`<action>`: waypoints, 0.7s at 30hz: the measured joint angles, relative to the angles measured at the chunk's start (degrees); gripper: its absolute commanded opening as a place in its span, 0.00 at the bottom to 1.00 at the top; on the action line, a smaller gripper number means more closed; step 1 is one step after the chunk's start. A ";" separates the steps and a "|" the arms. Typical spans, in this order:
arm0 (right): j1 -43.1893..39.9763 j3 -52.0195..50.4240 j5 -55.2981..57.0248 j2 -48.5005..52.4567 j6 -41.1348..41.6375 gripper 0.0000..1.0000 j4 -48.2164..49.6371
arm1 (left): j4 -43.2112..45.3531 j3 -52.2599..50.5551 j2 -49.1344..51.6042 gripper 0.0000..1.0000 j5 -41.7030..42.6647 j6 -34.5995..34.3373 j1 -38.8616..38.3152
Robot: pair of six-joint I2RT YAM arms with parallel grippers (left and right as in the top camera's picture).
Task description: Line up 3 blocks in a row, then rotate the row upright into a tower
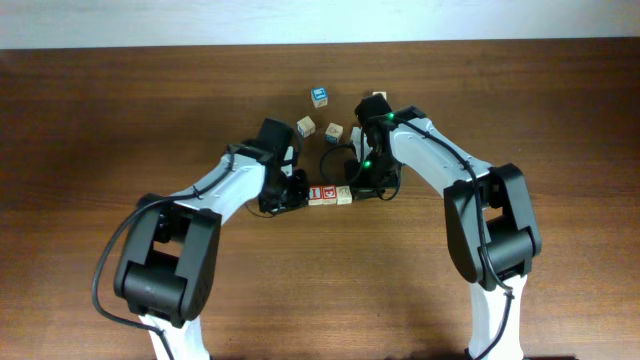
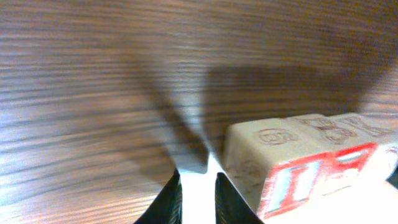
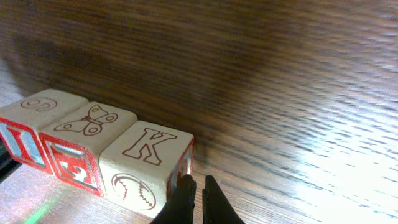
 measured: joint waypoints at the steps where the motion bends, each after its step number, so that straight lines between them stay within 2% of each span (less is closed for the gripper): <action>1: 0.17 0.00 -0.37 0.00 0.02 0.08 0.02 | -1.77 0.20 0.00 0.24 0.04 1.31 1.92; 5: 0.26 0.00 -0.61 0.00 0.02 0.10 0.31 | -3.45 0.46 -0.11 0.26 -0.22 5.79 8.85; 7: 0.24 0.00 -0.57 0.00 -0.02 0.29 0.70 | -3.63 0.48 -0.20 0.28 -1.27 7.10 9.22; 9: -0.20 0.83 0.76 0.09 0.04 0.35 -0.61 | -3.80 0.61 -0.33 0.30 -2.91 7.93 9.03; 13: -1.20 6.93 3.91 0.13 0.11 0.32 -5.84 | -3.89 0.79 -0.63 0.34 -6.27 8.11 9.03; 17: 0.13 7.26 5.09 0.13 1.73 0.20 -16.00 | -3.93 0.85 -0.74 0.13 -9.44 8.52 9.03; 21: 7.34 7.17 8.87 0.13 6.69 0.17 -16.24 | -4.09 0.83 -0.74 0.11 -11.67 8.96 9.14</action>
